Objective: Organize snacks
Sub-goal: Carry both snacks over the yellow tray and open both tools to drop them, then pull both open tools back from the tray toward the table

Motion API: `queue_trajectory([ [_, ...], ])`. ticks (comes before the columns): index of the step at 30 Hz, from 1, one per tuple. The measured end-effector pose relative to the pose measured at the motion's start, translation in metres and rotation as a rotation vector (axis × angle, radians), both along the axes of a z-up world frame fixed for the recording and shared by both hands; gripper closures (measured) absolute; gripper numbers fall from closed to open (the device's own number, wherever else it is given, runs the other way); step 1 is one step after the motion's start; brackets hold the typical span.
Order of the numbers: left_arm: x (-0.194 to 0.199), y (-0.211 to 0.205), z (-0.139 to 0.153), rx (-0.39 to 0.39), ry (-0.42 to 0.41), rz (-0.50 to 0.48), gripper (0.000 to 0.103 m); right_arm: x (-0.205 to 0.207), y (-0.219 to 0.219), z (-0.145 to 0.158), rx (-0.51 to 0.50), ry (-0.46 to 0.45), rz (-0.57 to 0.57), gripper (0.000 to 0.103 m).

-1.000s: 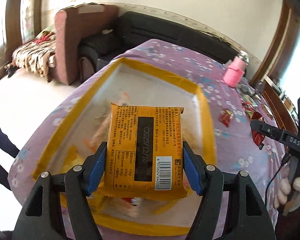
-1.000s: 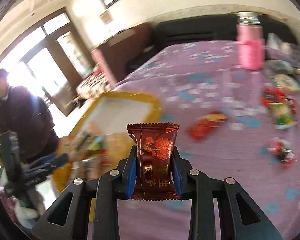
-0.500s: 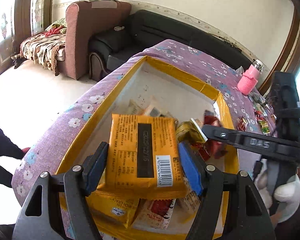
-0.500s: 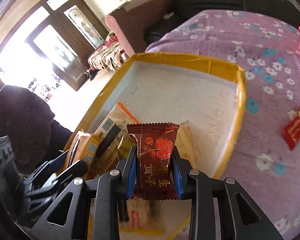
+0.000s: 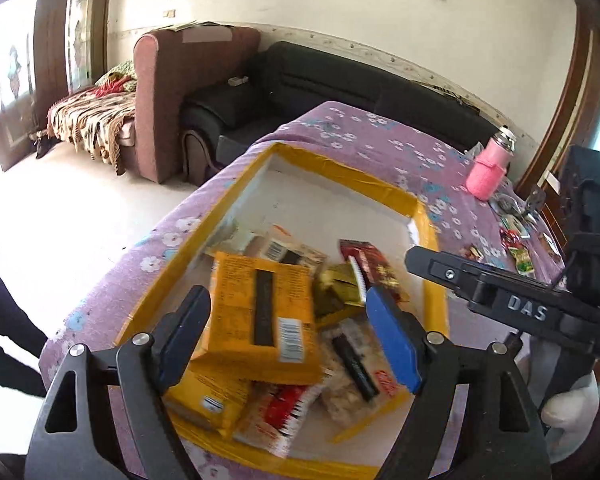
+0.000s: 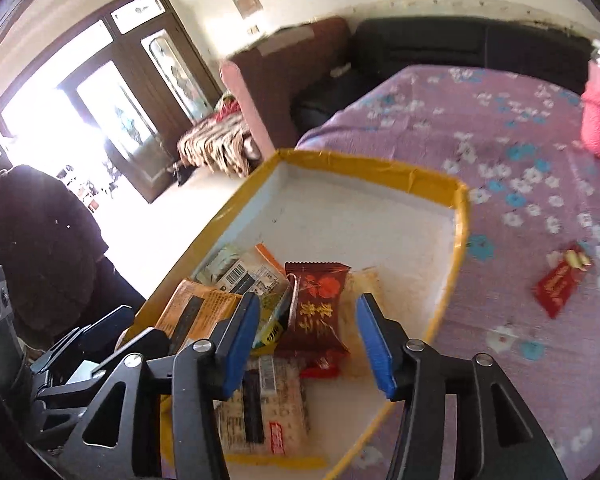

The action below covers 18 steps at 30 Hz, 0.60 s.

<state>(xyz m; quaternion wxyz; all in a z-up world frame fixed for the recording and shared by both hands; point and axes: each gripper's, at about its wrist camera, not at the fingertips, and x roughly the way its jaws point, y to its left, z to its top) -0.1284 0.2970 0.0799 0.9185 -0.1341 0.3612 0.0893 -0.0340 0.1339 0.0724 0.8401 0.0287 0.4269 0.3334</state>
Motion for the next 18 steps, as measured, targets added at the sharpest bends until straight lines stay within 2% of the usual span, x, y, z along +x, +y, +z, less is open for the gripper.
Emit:
queue_trajectory([
  [7,-0.003,-0.037,0.006,0.081,0.045,-0.005,0.022,-0.031,-0.047,0.012,0.02,-0.059,-0.051,0.043],
  [11,-0.005,-0.058,0.01,0.177,0.057,-0.008,0.022,-0.043,-0.071,0.006,0.009,-0.073,-0.079,0.043],
  [18,-0.005,-0.087,0.015,0.23,0.061,-0.046,0.022,-0.049,-0.106,-0.003,0.024,-0.06,-0.128,0.042],
])
